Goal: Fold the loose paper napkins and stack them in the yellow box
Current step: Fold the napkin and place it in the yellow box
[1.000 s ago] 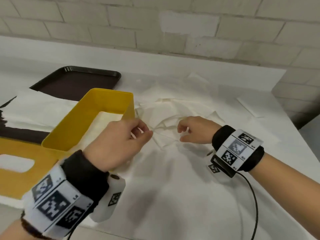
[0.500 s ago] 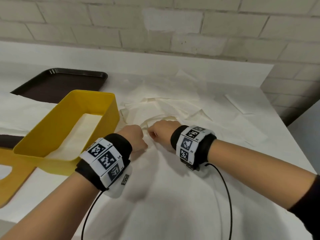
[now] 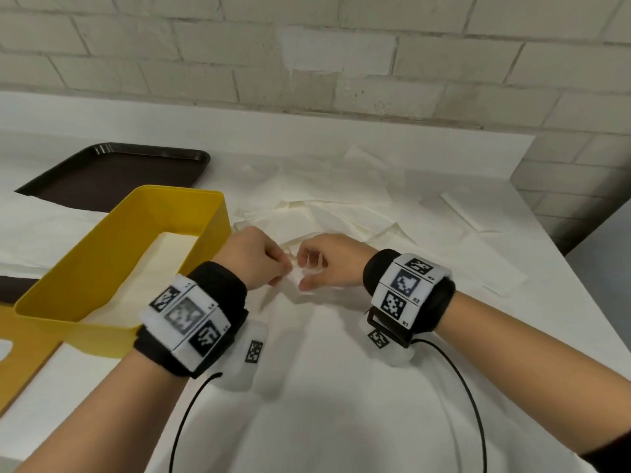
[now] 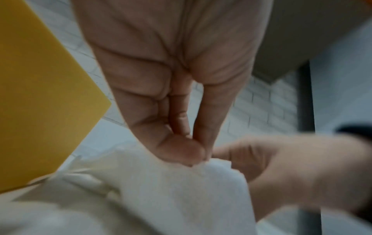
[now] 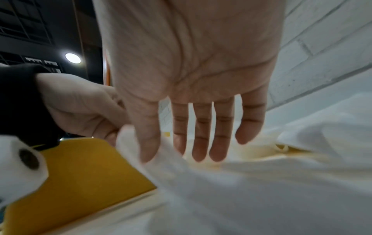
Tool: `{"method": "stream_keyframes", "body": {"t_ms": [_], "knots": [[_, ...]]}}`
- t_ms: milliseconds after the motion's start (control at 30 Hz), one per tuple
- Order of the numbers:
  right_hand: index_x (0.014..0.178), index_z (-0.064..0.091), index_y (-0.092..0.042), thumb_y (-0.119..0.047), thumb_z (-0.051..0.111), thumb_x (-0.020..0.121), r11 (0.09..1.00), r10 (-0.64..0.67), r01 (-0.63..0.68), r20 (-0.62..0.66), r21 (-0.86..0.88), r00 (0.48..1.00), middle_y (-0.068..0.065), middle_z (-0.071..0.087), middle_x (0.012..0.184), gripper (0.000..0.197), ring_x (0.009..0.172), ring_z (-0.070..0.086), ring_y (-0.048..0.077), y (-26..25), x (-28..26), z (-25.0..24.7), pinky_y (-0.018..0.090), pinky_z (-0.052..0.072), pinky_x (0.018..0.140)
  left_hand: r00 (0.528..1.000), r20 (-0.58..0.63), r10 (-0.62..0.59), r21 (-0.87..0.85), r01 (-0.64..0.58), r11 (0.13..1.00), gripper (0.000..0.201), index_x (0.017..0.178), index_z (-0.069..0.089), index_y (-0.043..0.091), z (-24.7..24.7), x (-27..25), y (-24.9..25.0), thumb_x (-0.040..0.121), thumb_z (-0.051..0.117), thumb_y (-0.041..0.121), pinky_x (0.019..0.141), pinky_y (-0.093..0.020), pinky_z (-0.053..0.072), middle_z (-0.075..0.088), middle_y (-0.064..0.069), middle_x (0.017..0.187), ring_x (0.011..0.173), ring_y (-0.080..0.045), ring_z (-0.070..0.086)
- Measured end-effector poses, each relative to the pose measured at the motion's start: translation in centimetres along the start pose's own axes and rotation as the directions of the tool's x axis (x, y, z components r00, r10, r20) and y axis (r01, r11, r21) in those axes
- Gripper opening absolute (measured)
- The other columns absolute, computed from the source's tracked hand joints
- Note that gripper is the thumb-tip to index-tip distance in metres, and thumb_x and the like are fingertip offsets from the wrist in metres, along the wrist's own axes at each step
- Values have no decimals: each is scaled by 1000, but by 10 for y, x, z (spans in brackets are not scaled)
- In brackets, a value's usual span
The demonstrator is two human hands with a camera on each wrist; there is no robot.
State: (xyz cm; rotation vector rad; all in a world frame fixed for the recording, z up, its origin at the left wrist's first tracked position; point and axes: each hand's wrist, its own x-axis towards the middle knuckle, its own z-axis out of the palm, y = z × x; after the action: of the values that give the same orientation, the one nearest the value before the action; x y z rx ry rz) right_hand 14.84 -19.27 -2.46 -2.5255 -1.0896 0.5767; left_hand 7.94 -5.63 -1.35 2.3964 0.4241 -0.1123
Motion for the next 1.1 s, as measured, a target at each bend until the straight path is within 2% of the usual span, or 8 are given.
{"method": "stream_keyframes", "body": {"t_ms": [133, 267, 433, 533, 667, 767, 900, 1100], "knots": [[77, 58, -17, -22, 59, 87, 982, -51, 95, -253, 163, 966, -6, 51, 77, 11, 75, 49, 12, 0, -17, -12, 26, 42, 73, 987, -80, 137, -400, -157, 903, 16, 71, 66, 13, -17, -11, 8, 86, 63, 8, 56, -12, 52, 62, -2, 63, 50, -1, 58], [75, 53, -16, -20, 56, 90, 930, -4, 161, -430, 330, 903, -4, 54, 71, 16, 67, 50, 10, -4, -33, -34, 21, 37, 63, 946, -224, 233, -599, -322, 733, 5, 84, 60, 18, -22, -14, 16, 87, 63, 14, 62, -17, 51, 59, 1, 77, 64, -3, 57], [75, 49, -19, -14, 47, 95, 739, 108, 278, -515, 614, 850, -9, 51, 65, 21, 49, 48, -6, -11, -44, -54, 10, 38, 48, 930, -256, 265, -556, -366, 746, 70, 114, 44, 42, -8, -11, 9, 52, 71, 58, 88, -22, 47, 56, 9, 113, 104, -4, 56], [82, 54, -16, -16, 47, 95, 690, 114, 286, -489, 666, 865, -6, 56, 69, 15, 53, 53, 1, -15, -47, -58, 13, 41, 49, 947, -177, 270, -637, -319, 702, 94, 130, 36, 39, -1, -14, 11, 46, 73, 57, 83, -22, 52, 55, 11, 123, 107, -6, 60], [84, 58, -1, -5, 59, 86, 779, 90, 284, -548, 559, 831, 5, 55, 75, 5, 67, 49, 13, -15, -44, -64, 23, 39, 58, 943, -74, 325, -766, -262, 587, 109, 133, 25, 51, 1, -26, 21, 40, 80, 43, 81, -27, 53, 57, 12, 123, 100, -12, 66], [79, 61, -6, -1, 63, 81, 843, 45, 280, -580, 459, 813, 1, 57, 72, 6, 69, 51, 13, -17, -47, -71, 27, 42, 62, 957, -45, 285, -827, -196, 528, 96, 130, 38, 42, 5, -26, 23, 47, 85, 29, 79, -35, 53, 64, -2, 118, 96, -21, 68], [67, 55, -18, -11, 67, 81, 888, 34, 290, -680, 357, 733, -2, 54, 74, 20, 73, 51, 15, -13, -52, -80, 30, 42, 68, 970, -30, 241, -955, -99, 280, 55, 122, 55, 14, 7, -23, 21, 70, 68, 6, 70, -24, 57, 70, -10, 106, 90, -17, 69], [84, 58, -23, 3, 63, 82, 739, 67, 463, -737, 490, 673, -7, 63, 83, 27, 74, 62, 2, -2, -64, -93, 21, 52, 74, 985, 3, 170, -990, -21, 139, 32, 112, 59, 13, 8, -18, 12, 83, 54, 0, 51, -14, 49, 71, -1, 75, 56, -6, 62]]}}
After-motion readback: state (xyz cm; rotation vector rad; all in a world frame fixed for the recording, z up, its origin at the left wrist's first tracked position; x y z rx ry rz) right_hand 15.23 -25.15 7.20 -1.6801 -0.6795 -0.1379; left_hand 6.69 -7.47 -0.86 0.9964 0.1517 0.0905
